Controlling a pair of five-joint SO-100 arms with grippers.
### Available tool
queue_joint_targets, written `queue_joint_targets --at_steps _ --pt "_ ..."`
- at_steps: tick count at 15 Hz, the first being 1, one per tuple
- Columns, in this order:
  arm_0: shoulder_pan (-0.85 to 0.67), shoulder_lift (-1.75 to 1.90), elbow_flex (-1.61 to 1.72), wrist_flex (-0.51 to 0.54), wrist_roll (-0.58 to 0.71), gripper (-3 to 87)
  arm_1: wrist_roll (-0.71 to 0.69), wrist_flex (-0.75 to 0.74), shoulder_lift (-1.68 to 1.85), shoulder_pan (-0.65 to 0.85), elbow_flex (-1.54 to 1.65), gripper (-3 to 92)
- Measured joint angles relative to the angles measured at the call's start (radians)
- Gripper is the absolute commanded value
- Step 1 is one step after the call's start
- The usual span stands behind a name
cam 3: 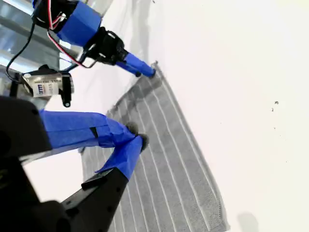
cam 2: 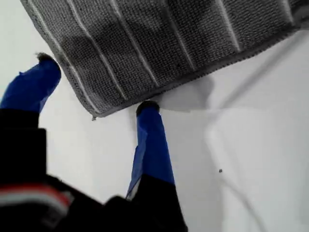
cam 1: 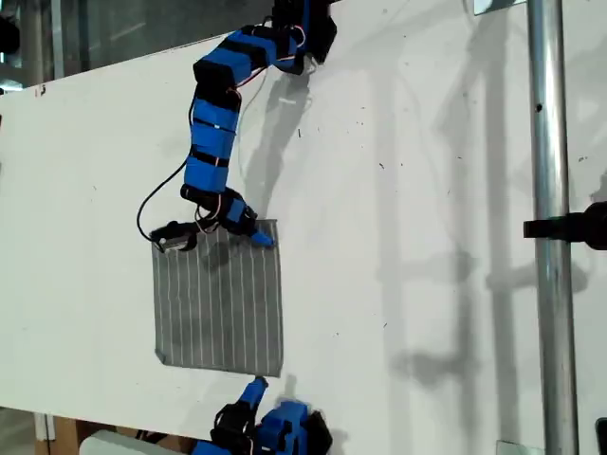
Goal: Grasp corners of a towel and fold twice.
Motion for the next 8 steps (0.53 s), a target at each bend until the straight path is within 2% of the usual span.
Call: queue_joint_targets --at_steps 1,4,8 --pt "-0.006 -0.002 0.005 0.000 0.000 -2.9 -0.006 -0.025 -0.032 0.014 -0.009 27.4" --pt "-0.008 0.006 0.009 0.000 0.000 -2.9 -0.008 -0.074 -0.049 0.026 -0.018 -0.2" --pt "-0.017 0.015 0.018 0.000 -0.003 -2.9 -0.006 -0.041 -0.054 0.026 -0.020 -0.2"
